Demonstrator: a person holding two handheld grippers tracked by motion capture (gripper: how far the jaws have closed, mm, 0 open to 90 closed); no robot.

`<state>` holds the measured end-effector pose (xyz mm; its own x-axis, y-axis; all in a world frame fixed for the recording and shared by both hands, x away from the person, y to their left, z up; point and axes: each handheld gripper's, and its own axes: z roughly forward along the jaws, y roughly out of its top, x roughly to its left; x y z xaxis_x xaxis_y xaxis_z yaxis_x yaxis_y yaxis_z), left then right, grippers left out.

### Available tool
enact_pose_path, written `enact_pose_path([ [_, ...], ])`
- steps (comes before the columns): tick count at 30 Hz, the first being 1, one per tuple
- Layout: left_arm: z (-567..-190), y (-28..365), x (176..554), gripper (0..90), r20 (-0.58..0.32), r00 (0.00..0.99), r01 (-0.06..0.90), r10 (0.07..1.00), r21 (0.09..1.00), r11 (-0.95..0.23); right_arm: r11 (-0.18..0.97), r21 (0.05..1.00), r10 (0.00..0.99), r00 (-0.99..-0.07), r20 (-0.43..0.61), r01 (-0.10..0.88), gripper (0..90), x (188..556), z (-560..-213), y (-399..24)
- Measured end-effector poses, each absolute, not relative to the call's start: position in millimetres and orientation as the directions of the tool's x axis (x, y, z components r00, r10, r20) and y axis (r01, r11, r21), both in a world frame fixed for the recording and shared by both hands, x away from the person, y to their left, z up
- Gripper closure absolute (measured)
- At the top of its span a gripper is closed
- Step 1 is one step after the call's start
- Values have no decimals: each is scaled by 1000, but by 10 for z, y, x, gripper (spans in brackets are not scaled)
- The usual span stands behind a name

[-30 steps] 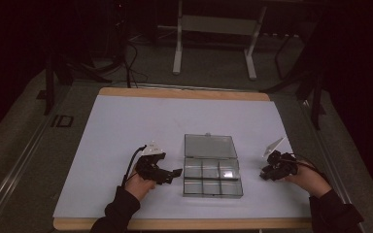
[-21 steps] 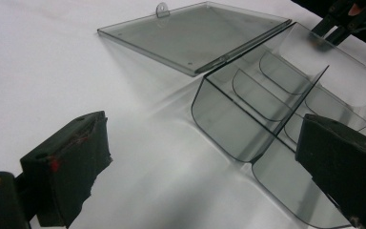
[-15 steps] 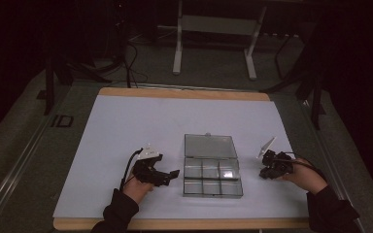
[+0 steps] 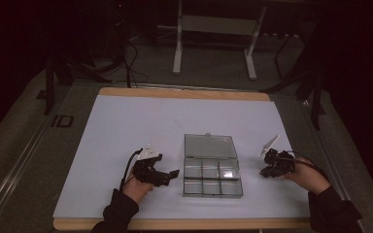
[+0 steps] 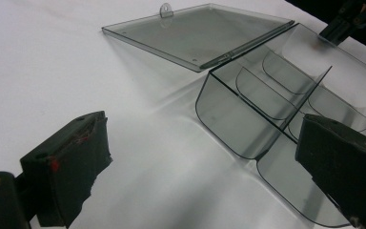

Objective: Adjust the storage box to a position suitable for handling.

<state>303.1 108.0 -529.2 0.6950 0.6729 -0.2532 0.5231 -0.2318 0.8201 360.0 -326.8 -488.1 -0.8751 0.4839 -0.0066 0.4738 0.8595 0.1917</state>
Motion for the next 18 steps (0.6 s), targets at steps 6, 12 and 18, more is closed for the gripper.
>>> enact_pose_path([
  [6,-5300,1071,3029,47,-251,697,523,671,818,-237,859,217,478,-878,-18,463,842,3584,-4754,-3280],
  [12,-5299,1069,3027,47,-248,699,521,671,819,-240,860,234,471,-881,-29,452,842,3562,-4641,-3274],
  [18,-5298,1071,3026,47,-250,699,521,670,820,-237,862,250,465,-885,-40,441,842,3547,-4540,-3265],
])
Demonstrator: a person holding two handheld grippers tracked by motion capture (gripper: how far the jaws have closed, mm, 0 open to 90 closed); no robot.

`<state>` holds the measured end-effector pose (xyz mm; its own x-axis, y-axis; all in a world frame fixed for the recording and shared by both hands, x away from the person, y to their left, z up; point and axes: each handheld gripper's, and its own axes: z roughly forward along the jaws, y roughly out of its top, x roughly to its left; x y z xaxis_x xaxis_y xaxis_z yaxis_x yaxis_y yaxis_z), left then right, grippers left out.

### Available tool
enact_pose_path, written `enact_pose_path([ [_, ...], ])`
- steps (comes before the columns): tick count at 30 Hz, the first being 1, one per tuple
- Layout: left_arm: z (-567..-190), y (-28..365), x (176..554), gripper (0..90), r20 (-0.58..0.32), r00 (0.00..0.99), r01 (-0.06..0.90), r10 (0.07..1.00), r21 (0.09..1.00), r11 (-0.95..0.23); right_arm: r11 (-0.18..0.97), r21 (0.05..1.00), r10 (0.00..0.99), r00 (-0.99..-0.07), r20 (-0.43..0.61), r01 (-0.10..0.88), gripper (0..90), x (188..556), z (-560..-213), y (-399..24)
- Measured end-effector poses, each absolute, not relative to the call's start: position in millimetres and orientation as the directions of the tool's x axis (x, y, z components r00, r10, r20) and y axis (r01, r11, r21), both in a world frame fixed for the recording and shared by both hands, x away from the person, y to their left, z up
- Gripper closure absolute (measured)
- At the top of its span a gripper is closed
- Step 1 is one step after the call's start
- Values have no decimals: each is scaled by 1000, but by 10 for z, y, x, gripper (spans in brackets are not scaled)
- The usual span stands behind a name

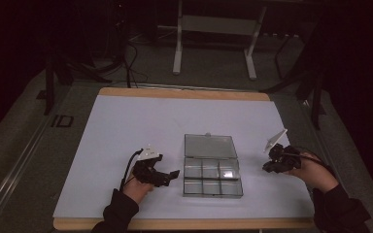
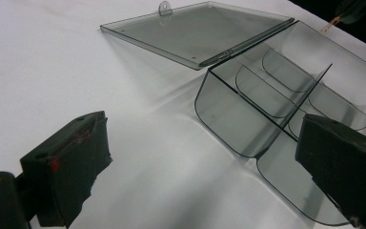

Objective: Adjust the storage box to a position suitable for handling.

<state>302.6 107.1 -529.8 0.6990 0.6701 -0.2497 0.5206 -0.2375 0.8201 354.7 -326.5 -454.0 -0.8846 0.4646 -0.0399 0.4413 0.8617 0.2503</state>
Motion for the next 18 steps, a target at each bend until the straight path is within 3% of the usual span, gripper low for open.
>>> enact_pose_path([
  [18,-5290,1078,3015,47,-244,701,512,670,826,-235,889,277,396,-916,-69,364,841,3507,-4215,-3039],
])
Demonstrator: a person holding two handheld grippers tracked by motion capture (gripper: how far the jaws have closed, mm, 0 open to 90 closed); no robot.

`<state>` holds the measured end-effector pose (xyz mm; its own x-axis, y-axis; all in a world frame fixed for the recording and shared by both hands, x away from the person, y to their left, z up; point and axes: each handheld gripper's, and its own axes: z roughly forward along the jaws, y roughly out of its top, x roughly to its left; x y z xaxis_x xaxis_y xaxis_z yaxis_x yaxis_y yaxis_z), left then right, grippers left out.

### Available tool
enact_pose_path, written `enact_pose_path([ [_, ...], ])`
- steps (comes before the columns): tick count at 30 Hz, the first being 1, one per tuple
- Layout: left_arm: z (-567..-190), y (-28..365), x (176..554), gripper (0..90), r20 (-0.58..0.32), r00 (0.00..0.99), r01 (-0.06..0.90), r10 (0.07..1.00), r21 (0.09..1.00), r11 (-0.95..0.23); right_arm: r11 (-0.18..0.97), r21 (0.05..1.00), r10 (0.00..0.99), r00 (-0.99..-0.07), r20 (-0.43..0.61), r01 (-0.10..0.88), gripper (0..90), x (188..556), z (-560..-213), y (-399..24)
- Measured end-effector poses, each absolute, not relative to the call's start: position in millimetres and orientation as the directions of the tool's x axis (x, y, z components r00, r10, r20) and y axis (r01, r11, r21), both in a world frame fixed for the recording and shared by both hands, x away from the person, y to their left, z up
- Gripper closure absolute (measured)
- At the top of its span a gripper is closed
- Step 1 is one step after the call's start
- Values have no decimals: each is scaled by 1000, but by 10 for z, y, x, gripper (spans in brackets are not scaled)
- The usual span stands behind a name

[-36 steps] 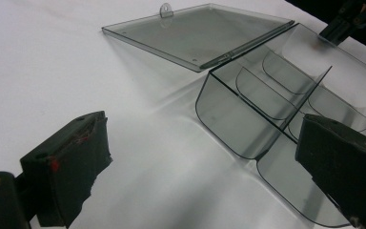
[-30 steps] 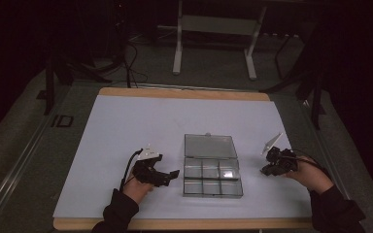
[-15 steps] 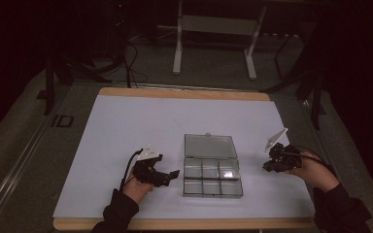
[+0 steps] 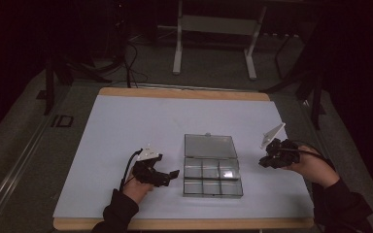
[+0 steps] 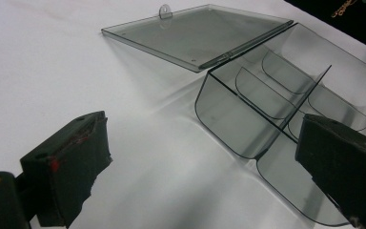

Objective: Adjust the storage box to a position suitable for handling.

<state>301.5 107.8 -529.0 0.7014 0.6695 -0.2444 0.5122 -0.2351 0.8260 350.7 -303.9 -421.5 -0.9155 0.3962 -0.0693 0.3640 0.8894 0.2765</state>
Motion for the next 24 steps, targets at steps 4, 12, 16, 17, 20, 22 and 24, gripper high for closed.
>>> enact_pose_path([
  [4,-5290,1078,3014,47,-245,701,512,670,827,-233,898,285,367,-928,-69,334,841,3496,-4149,-2966],
  [12,-5290,1076,3012,47,-245,705,509,665,828,-234,916,301,299,-951,-72,265,841,3476,-4042,-2807],
  [16,-5287,1078,3006,47,-243,707,506,664,830,-235,921,306,273,-959,-72,239,841,3471,-4018,-2728],
  [17,-5288,1078,3005,47,-242,707,505,665,830,-236,924,306,264,-962,-70,231,841,3471,-4015,-2707],
  [20,-5291,1079,3004,47,-241,705,505,667,831,-235,927,310,243,-968,-65,212,841,3463,-4011,-2642],
  [22,-5287,1081,3003,47,-239,708,502,664,832,-235,929,310,232,-971,-62,202,841,3456,-4011,-2596],
  [24,-5286,1083,3004,47,-241,707,504,665,831,-235,929,315,221,-974,-55,193,841,3458,-4014,-2555],
])
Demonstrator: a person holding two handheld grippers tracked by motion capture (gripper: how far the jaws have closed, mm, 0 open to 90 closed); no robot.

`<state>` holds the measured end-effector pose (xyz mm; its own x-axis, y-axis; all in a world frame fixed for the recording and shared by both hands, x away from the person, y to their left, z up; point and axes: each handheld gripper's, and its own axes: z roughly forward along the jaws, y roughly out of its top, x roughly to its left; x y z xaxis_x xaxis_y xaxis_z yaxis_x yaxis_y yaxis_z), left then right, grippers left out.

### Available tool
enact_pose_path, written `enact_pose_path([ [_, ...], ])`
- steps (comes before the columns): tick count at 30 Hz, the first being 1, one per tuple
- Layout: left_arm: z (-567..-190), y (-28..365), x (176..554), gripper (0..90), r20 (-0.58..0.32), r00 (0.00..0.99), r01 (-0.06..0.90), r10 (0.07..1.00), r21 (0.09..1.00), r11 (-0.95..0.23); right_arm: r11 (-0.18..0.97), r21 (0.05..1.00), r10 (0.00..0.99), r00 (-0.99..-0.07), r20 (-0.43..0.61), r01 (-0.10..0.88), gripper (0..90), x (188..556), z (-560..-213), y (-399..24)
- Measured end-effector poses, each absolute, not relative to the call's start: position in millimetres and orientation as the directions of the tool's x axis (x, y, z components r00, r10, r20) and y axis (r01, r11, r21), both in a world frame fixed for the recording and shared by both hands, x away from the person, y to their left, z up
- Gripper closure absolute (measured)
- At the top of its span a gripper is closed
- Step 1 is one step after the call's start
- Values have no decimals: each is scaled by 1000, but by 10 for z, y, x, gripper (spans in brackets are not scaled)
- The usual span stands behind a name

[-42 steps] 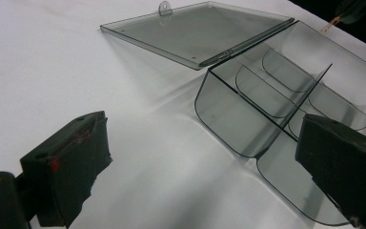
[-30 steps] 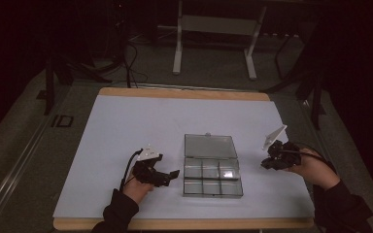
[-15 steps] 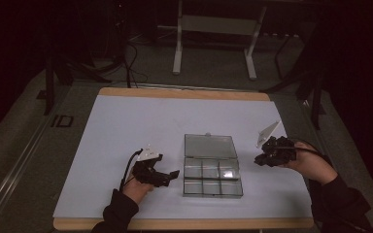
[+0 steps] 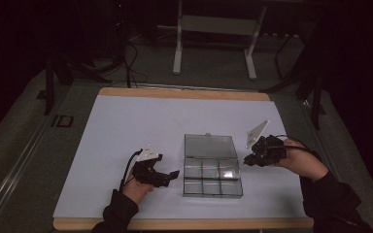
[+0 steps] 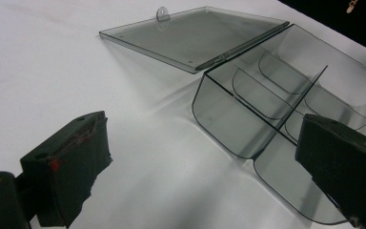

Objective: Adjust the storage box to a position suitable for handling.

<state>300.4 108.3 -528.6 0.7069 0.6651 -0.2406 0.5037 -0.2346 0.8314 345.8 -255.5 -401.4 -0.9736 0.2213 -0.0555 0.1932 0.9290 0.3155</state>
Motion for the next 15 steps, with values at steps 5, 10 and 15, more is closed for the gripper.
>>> enact_pose_path([
  [5,-5301,1082,3001,47,-244,706,507,664,830,-233,932,324,187,-981,-47,162,841,3453,-4029,-2439],
  [10,-5301,1085,2996,47,-243,708,505,664,830,-235,938,321,151,-988,-41,130,841,3453,-4108,-2332],
  [15,-5298,1086,2993,47,-243,707,504,664,832,-233,943,312,132,-991,-24,118,841,3474,-4231,-2251],
])
